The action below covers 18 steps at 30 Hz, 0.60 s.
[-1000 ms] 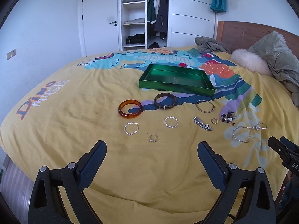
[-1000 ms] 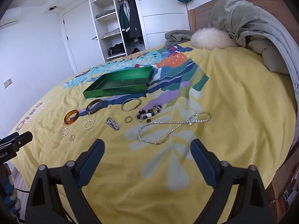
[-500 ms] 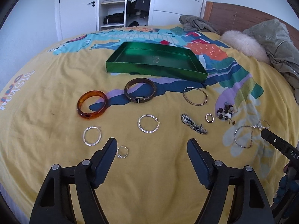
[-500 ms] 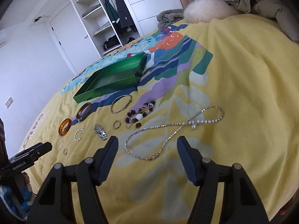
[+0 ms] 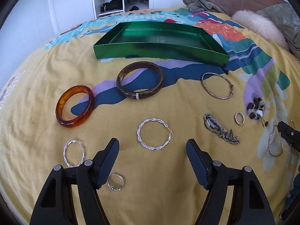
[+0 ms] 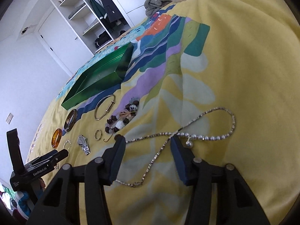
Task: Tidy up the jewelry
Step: 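Grasp the twisted silver hoop with the left tool while the right tool grasps the rhinestone necklace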
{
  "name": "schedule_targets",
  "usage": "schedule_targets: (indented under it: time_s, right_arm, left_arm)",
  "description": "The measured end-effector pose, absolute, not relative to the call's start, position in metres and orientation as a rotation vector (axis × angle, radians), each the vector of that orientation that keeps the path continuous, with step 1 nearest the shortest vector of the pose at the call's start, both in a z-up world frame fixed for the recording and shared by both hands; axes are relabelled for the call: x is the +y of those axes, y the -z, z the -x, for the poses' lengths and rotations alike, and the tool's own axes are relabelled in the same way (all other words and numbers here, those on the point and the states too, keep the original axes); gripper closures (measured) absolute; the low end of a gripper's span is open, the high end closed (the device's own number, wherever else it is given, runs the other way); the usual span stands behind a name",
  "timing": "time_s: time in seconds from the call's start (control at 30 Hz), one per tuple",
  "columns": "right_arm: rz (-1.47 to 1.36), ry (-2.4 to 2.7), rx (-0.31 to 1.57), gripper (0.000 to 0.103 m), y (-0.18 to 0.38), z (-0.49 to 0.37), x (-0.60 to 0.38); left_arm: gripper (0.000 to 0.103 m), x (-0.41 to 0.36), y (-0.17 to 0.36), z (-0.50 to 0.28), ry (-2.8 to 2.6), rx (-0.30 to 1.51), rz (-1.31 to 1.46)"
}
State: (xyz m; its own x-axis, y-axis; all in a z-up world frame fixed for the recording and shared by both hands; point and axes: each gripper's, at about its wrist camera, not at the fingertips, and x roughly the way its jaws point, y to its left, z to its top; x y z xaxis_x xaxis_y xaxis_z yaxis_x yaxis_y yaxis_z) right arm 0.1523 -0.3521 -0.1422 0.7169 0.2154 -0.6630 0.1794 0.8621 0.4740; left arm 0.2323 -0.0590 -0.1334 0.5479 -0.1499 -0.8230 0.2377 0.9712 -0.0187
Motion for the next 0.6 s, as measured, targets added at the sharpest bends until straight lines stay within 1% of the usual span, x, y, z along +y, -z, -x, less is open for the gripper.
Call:
schedule_targets:
  time_s: [0.13,0.23,0.3,0.33,0.4,0.43,0.5,0.53,0.6]
  right_arm:
    - [-0.559,-0.017,0.783,0.056,0.148,-0.165,-0.353]
    - [-0.565,-0.014,0.783,0.061,0.151,-0.173,-0.353]
    - [-0.563,-0.015,0.785,0.069,0.153,-0.176,-0.353]
    - [-0.562,-0.017,0.786,0.071,0.154,-0.178,-0.353]
    - [-0.559,-0.023,0.786,0.080,0.155,-0.178,-0.353]
    - [-0.559,-0.026,0.786,0.082,0.156,-0.178,-0.353]
    - [-0.557,-0.035,0.783,0.090,0.155,-0.177,-0.353]
    - [-0.550,-0.041,0.780,0.092,0.154,-0.176,-0.352]
    - [-0.534,-0.053,0.773,0.096,0.152,-0.173,-0.351]
  left_arm:
    - [0.030,-0.060,0.139,-0.237,0.227,0.977,-0.103]
    - [0.031,-0.063,0.141,-0.241,0.229,0.978,-0.105]
    - [0.033,-0.063,0.143,-0.242,0.232,0.979,-0.101]
    - [0.034,-0.064,0.143,-0.243,0.234,0.980,-0.100]
    - [0.036,-0.064,0.144,-0.244,0.239,0.980,-0.098]
    - [0.037,-0.064,0.145,-0.245,0.240,0.981,-0.097]
    - [0.041,-0.065,0.145,-0.245,0.244,0.979,-0.101]
    - [0.042,-0.066,0.145,-0.245,0.247,0.978,-0.105]
    - [0.049,-0.068,0.146,-0.245,0.258,0.976,-0.112]
